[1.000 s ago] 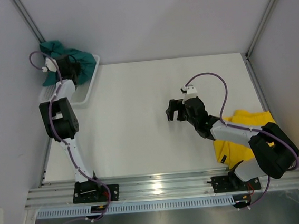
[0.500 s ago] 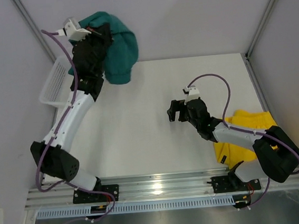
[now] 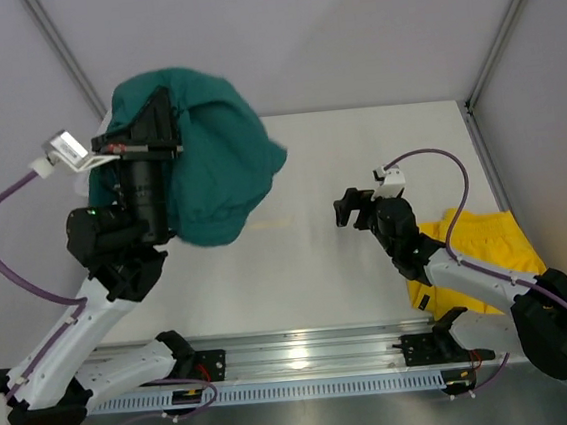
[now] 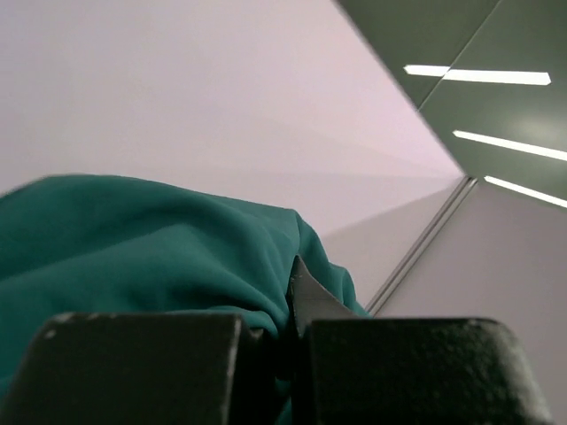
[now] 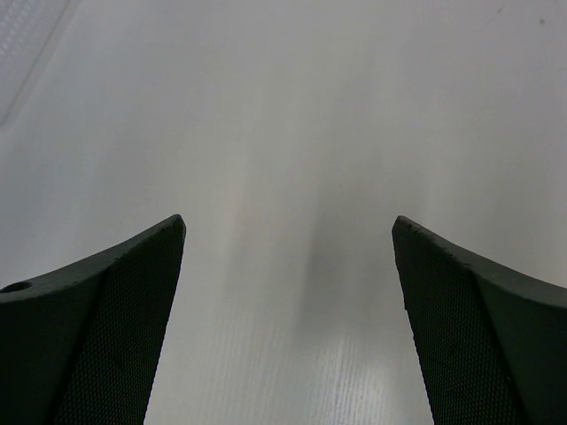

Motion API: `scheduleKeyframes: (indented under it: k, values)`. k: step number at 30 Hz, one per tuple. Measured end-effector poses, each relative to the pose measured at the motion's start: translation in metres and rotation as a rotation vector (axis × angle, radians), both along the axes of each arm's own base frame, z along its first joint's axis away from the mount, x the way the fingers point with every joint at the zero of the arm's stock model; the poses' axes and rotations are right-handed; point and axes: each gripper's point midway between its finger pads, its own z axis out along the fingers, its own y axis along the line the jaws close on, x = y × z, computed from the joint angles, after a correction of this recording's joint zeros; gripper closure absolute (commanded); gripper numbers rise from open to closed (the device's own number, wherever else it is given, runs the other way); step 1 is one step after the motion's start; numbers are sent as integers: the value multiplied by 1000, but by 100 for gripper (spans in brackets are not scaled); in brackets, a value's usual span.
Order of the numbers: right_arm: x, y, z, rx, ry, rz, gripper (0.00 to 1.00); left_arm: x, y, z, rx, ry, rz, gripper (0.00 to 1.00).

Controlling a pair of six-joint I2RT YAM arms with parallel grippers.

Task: Fold and stack the shorts
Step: Move the shorts to the center of the board

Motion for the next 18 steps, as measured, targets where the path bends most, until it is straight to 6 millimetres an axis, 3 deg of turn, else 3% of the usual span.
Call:
scheduleKeyframes:
  k: [2, 8, 10, 13, 18]
  values:
    - [0, -4, 1, 0, -6, -18, 1, 0, 2, -30, -4, 47, 2, 100]
    - [2, -9, 2, 0, -9, -45, 1, 15, -19, -155, 91, 291, -9, 100]
    - [2, -9, 2, 7, -8, -47, 1, 17, -23, -183, 114, 362, -12, 100]
    - [2, -8, 2, 10, -6, -48, 1, 17, -21, -206, 106, 430, -10, 100]
    - [2, -8, 2, 11, -6, -49, 1, 29, -41, -213, 99, 469, -37, 100]
